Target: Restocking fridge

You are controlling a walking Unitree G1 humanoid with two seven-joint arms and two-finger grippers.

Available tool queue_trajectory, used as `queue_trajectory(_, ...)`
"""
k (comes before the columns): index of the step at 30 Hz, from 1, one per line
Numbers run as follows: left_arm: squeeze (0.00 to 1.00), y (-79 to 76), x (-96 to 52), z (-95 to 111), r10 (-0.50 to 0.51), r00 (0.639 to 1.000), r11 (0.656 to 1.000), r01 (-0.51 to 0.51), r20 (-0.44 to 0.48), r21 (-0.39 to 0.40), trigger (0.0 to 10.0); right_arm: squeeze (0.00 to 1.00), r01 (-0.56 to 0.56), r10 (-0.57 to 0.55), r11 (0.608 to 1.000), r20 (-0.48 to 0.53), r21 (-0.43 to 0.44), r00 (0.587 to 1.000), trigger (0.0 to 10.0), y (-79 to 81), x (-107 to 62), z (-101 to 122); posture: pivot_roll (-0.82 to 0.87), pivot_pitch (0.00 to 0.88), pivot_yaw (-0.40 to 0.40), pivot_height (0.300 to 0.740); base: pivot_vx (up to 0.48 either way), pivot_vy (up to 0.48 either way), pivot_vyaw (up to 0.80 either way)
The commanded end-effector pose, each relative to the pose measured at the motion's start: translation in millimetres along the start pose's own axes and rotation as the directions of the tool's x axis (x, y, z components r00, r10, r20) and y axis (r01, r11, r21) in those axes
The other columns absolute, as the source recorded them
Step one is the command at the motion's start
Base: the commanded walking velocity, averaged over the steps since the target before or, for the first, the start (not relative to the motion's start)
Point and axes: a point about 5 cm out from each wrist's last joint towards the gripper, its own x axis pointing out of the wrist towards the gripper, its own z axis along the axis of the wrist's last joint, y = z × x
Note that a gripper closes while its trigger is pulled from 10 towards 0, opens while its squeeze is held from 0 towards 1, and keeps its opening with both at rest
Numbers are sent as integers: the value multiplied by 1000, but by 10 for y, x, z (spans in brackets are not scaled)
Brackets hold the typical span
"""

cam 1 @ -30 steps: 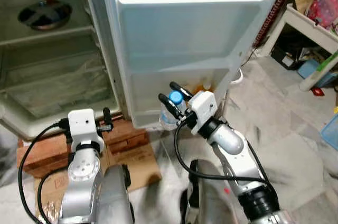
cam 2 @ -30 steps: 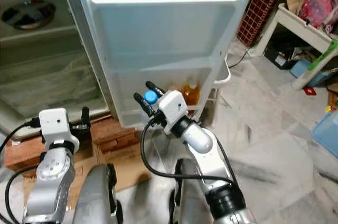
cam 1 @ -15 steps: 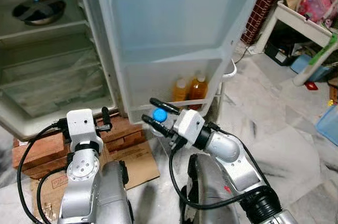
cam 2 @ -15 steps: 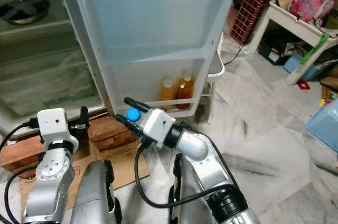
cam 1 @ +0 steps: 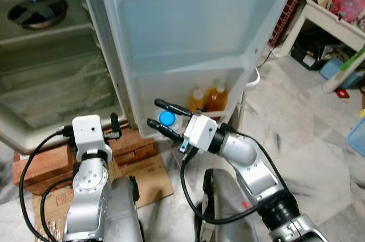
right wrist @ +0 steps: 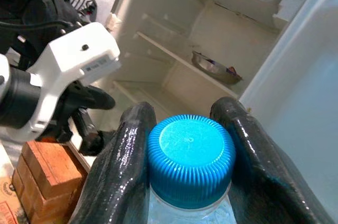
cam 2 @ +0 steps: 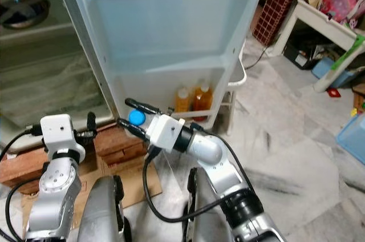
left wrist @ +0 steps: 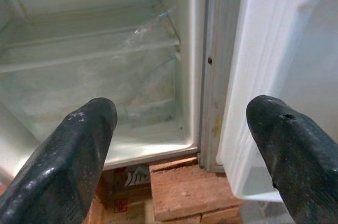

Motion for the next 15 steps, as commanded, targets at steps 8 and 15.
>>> queue_trajectory(8,0,-9,1,-30,-7,1000,1000,7,-13,5,10000,0,-5,6,1000,63,-24,998,10000,-2,92,73,45,85,-17,561,306,0,0)
queue_trajectory(15,0,-13,-6,-40,-7,1000,1000,7,-17,6,10000,0,-8,10,999,75,-31,997,10000,2,115,79,46,86,-18,561,319,0,0)
